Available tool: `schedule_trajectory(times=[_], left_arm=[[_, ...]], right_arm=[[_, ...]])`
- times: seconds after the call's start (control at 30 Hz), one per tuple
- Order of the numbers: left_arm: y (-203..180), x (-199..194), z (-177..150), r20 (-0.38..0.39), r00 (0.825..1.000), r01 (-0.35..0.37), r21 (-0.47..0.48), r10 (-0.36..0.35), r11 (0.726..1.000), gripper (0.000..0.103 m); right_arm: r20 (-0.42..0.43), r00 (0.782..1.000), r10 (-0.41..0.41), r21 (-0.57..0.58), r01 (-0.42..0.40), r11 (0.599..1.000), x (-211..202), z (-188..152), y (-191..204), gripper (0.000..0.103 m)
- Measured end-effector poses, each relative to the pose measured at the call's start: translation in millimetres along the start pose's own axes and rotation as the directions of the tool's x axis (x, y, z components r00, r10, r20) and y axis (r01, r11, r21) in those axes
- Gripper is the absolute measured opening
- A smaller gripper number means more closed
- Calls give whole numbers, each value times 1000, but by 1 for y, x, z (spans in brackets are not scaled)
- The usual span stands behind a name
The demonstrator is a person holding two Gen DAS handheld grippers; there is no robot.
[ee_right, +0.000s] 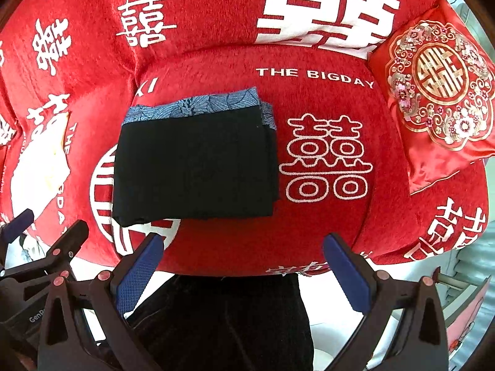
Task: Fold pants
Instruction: 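Release the folded trousers and withdraw both tools above them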
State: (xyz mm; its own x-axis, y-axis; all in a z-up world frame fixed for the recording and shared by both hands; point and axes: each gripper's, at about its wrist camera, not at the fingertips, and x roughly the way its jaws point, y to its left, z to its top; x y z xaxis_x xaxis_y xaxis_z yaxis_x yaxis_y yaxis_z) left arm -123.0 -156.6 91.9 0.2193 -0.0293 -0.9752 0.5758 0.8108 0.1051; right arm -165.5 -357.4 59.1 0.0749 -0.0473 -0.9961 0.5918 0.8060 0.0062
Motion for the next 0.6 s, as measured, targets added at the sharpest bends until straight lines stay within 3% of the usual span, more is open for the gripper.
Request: schedule_trajectory(times=[0.6], left_arm=[[-1, -1, -2, -4, 1000, 1, 6, -1, 1000, 102]], right_arm=[[1, 1000, -27, -38, 27, 999, 3, -3, 5, 103]])
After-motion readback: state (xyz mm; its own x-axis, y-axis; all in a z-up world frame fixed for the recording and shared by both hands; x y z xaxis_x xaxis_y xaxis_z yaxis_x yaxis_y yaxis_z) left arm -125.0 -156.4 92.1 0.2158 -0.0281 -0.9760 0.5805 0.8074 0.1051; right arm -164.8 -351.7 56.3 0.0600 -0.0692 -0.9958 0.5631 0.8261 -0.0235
